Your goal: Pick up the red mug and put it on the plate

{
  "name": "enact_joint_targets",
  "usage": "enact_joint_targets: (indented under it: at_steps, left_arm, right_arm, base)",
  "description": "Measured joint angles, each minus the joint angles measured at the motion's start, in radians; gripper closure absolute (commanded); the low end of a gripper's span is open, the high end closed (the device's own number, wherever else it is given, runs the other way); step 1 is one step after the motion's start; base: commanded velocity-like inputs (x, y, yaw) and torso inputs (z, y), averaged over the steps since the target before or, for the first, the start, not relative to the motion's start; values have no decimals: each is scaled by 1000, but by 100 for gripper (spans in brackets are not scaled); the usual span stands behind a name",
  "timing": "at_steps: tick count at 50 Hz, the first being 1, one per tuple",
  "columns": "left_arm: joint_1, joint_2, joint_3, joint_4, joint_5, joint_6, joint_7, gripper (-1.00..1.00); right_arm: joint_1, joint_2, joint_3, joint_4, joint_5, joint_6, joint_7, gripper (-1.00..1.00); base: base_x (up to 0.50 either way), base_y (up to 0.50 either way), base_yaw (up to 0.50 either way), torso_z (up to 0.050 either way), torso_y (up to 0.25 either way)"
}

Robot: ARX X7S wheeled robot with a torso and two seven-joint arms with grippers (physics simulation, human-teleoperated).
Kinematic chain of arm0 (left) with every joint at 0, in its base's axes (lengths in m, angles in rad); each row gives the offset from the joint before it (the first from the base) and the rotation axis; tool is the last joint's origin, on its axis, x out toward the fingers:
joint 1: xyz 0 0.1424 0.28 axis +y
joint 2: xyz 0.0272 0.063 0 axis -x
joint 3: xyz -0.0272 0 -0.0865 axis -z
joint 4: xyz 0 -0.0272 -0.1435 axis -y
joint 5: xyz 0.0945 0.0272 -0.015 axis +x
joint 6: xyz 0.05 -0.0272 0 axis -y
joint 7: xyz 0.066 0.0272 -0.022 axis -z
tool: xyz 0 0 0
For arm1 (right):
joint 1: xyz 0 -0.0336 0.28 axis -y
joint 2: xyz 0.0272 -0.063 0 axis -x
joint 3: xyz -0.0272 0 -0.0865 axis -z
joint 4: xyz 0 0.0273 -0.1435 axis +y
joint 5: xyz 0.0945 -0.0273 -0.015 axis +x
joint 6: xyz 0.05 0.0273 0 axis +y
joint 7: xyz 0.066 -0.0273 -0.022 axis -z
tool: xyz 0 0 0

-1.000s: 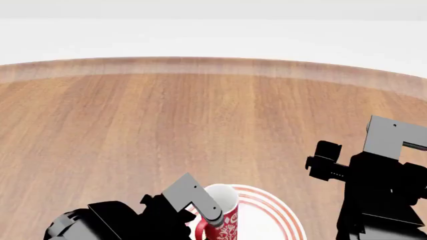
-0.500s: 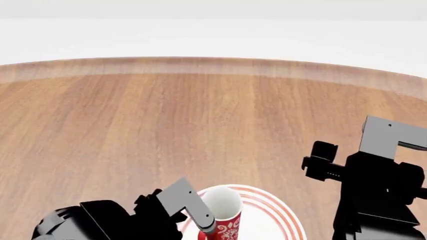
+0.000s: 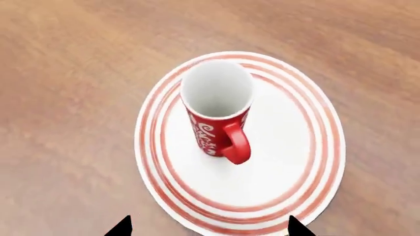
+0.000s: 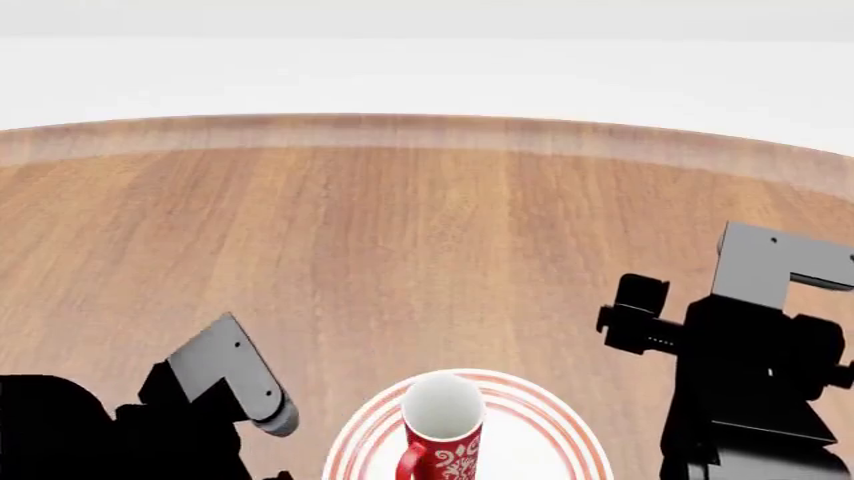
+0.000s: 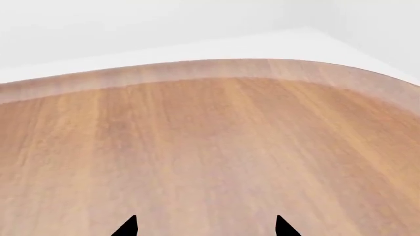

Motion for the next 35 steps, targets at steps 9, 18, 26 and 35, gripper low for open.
enact_joint_targets:
  at_steps: [9, 18, 26, 35]
  left_arm:
    - [13, -101, -112, 104, -90, 92, -76, -100]
    - [52, -151, -249, 201, -176, 242, -234, -100]
    - [75, -145, -327, 245, -165, 354, -435, -100]
    - [83, -122, -357, 272, -79, 419, -651, -100]
  right_arm:
    - [-2, 2, -4, -45, 11, 21, -3, -100]
    - [-22, 5, -8, -154, 35, 40, -21, -100]
    - [-59, 14, -26, -312, 52, 29, -44, -100]
    - [-111, 29, -57, -491, 45, 1, -49, -100]
  base:
    - [0, 0, 0, 0, 0]
    - [0, 0, 0, 0, 0]
    - [0, 0, 0, 0, 0]
    - [0, 0, 0, 0, 0]
